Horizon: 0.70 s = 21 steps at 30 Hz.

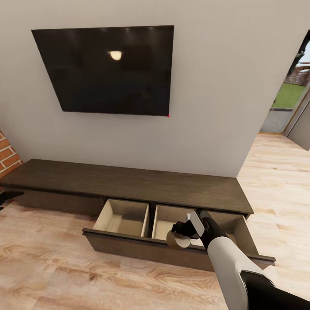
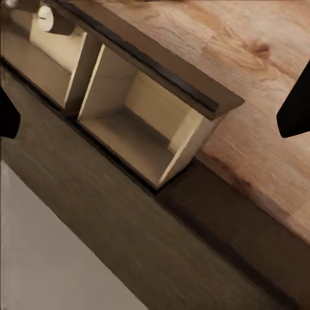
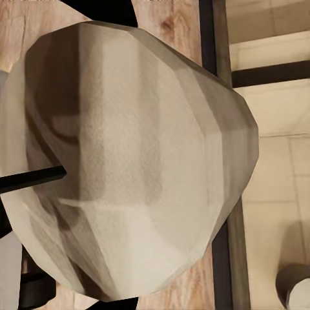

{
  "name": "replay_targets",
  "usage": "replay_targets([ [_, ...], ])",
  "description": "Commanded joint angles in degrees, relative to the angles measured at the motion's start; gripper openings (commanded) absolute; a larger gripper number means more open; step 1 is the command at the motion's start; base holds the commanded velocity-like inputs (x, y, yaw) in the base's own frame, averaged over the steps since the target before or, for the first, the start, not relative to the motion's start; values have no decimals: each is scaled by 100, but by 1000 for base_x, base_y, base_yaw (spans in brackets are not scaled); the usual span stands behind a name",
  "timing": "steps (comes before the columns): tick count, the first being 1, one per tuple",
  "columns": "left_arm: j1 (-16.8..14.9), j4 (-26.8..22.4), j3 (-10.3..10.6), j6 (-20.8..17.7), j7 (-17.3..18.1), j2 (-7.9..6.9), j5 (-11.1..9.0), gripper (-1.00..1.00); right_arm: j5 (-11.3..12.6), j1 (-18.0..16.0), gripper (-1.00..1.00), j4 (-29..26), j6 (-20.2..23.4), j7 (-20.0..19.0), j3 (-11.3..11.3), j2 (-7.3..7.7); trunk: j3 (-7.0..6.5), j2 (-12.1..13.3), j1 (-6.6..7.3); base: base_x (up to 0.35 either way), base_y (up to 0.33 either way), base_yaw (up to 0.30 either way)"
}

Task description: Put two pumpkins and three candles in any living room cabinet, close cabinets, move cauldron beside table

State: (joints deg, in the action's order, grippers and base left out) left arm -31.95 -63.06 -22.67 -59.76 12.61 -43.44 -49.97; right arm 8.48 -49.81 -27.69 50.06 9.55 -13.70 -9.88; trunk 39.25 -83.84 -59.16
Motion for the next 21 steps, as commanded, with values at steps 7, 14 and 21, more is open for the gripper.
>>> replay_targets([
  [7, 960, -1765, 0, -24, 422, -117, -25, 100, 67, -3, -100, -8, 13, 55, -27, -5, 5, -3, 0, 0, 0, 0],
  [14, 1275, -2698, 6, -24, 495, -106, -71, 100, 66, -3, -100, -8, -18, 55, -24, -5, 5, -3, 0, 0, 0, 0],
  [21, 1329, -2802, 101, -24, 1242, -112, -156, 100, 66, -3, -100, -8, -146, 55, -19, -7, 5, -3, 0, 39, 0, 0],
])
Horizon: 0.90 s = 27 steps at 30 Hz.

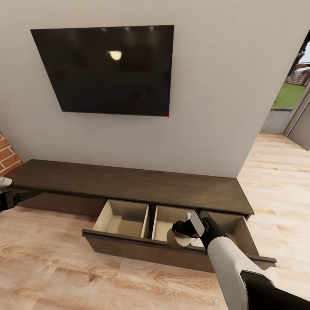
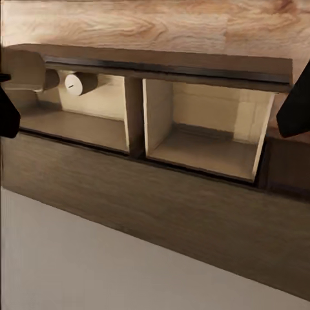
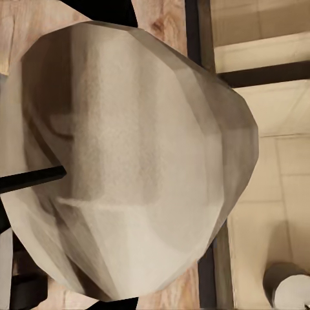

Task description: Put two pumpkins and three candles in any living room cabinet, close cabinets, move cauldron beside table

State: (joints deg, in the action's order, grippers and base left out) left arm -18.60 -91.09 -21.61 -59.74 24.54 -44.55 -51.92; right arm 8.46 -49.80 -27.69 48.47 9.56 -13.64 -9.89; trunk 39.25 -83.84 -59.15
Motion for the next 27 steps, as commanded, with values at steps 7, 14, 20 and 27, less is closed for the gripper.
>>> replay_targets([
  [7, -3, -4, 367, -26, 524, -1, 26, 100, 68, -3, -100, -9, -2, 54, -25, -7, 5, -3, -1, 111, 0, 0],
  [14, -3, 1, 415, -26, 901, -1, 33, 100, 68, -3, -100, -7, -4, 54, -25, -4, 5, -3, -1, 174, 0, 0],
  [20, -3, 1, 428, -26, 949, -1, 35, 100, 68, -3, -100, -7, -4, 58, -29, 2, 5, -3, -1, 156, -42, 0],
  [27, -3, 4, 430, -26, 955, -1, 33, 100, 68, 4, -100, -20, -4, 55, -26, 5, 5, -3, -1, 68, -48, 0],
])
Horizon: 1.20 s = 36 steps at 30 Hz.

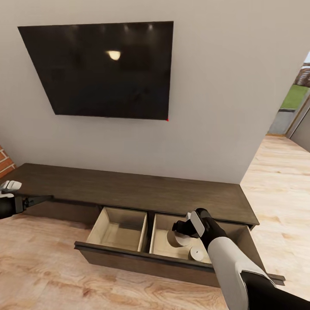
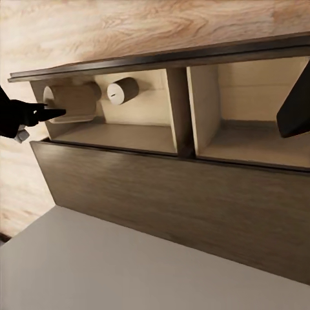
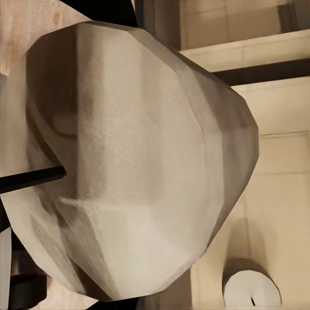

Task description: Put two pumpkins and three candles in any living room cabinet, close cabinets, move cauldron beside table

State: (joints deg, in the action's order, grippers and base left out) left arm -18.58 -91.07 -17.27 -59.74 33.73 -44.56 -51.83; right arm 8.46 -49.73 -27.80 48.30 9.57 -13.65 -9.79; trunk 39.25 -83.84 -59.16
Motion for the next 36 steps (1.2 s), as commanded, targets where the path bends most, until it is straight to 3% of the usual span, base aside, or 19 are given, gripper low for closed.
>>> replay_targets([
  [1, -5, 1, -5, -26, 36, -1, 24, 100, 68, -3, -100, -10, 13, 54, -27, -5, 5, -3, 0, 15, -11, 0],
  [15, -5, 10, -5, -26, 36, -1, 34, 100, 68, -1, -100, -15, 13, 54, -46, -5, -45, -3, 0, 21, 48, -151],
  [36, -5, 21, -5, -26, 37, -8, 67, 100, 68, 6, -100, -7, 13, 50, -28, -2, -49, -3, 0, 121, 42, -8],
])
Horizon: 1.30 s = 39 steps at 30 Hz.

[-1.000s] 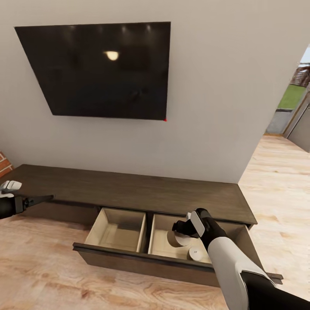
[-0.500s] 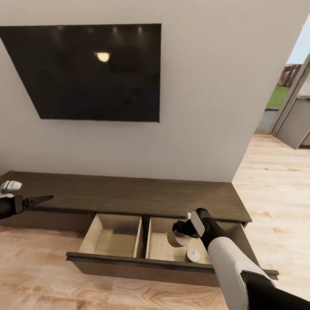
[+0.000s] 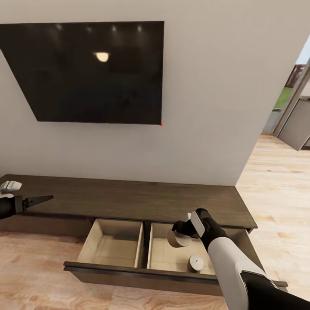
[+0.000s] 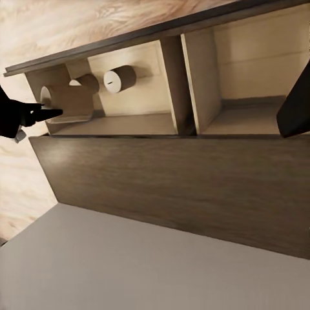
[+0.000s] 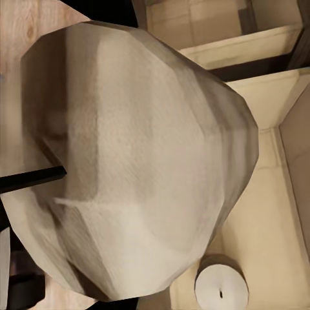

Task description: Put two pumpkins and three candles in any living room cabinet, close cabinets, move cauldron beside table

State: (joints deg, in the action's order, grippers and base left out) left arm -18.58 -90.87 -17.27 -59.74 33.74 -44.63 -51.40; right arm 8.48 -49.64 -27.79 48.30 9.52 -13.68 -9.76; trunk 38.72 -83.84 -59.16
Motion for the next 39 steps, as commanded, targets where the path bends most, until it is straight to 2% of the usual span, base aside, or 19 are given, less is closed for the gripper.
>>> replay_targets([
  [1, -6, 4, -5, -26, 36, 2, 24, 100, 67, -3, -100, -8, 13, 52, -27, -3, 5, -3, 0, 11, 37, 0],
  [9, -6, 20, -5, -26, 36, -1, 35, 100, 67, -2, -100, -7, 13, 50, -29, -1, 5, -3, 0, 92, 152, 0],
  [24, -6, 25, -7, -26, 34, 0, 38, 100, 67, -2, -100, -7, 13, 50, -41, 0, 5, -3, 0, 74, 44, 0],
  [39, -6, 25, -7, -26, 35, 0, 39, 100, 67, -2, -100, -7, 13, 50, -31, 0, 275, -605, -329, 1, 0, 0],
])
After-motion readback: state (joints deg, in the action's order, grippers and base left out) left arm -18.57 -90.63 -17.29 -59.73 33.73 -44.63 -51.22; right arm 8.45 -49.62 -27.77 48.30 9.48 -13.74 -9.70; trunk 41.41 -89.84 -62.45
